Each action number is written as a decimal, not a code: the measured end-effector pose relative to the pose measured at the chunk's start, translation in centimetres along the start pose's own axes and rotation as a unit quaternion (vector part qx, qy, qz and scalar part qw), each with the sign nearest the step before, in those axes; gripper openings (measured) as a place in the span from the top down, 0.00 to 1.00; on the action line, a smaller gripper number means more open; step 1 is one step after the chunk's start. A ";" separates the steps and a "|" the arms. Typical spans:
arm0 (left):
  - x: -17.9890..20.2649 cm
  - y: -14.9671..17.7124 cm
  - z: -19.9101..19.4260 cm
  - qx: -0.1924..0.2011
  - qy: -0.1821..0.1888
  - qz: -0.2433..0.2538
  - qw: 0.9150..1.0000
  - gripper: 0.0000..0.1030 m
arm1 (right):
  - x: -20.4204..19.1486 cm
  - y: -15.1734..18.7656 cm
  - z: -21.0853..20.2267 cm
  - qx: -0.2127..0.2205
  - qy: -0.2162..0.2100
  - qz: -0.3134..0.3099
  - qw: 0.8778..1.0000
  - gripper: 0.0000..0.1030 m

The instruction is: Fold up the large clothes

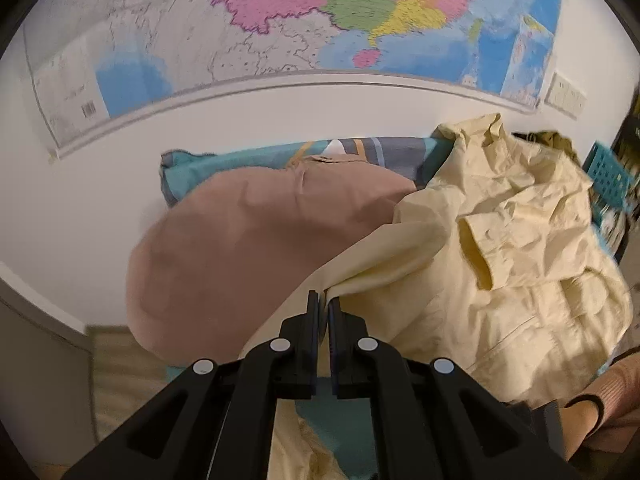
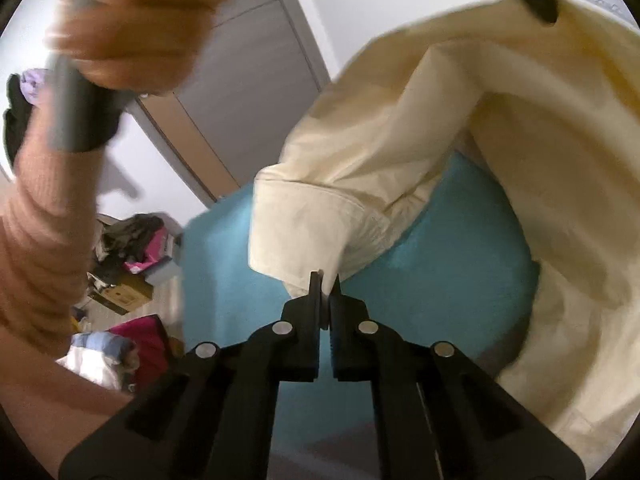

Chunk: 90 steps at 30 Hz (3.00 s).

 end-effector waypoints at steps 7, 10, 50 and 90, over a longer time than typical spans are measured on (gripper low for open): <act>0.0 -1.3 -3.7 0.024 0.083 -0.038 0.996 0.73 | 0.8 0.8 -15.5 0.139 -0.147 0.054 0.978 0.97; 2.0 -2.0 -6.3 0.064 0.116 -0.024 0.991 0.57 | 4.1 3.1 -23.3 0.221 -0.142 0.108 0.959 0.97; 15.1 2.7 7.9 0.006 0.176 0.054 0.983 0.37 | 16.8 18.9 -35.0 0.048 0.211 0.221 0.951 0.80; 17.3 4.8 8.8 0.017 0.198 0.073 0.977 0.28 | 31.2 -5.8 -17.5 0.067 0.155 0.235 0.957 0.70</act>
Point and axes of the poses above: each gripper's, at about its wrist camera, not at the fingertips, and z roughly the way its jaws point, x to its right, y to its underside, the point moved 1 cm from there along z, roughly the way its jaws point, and after that the axes turned 2 degrees about z, right-handed, at the moved point
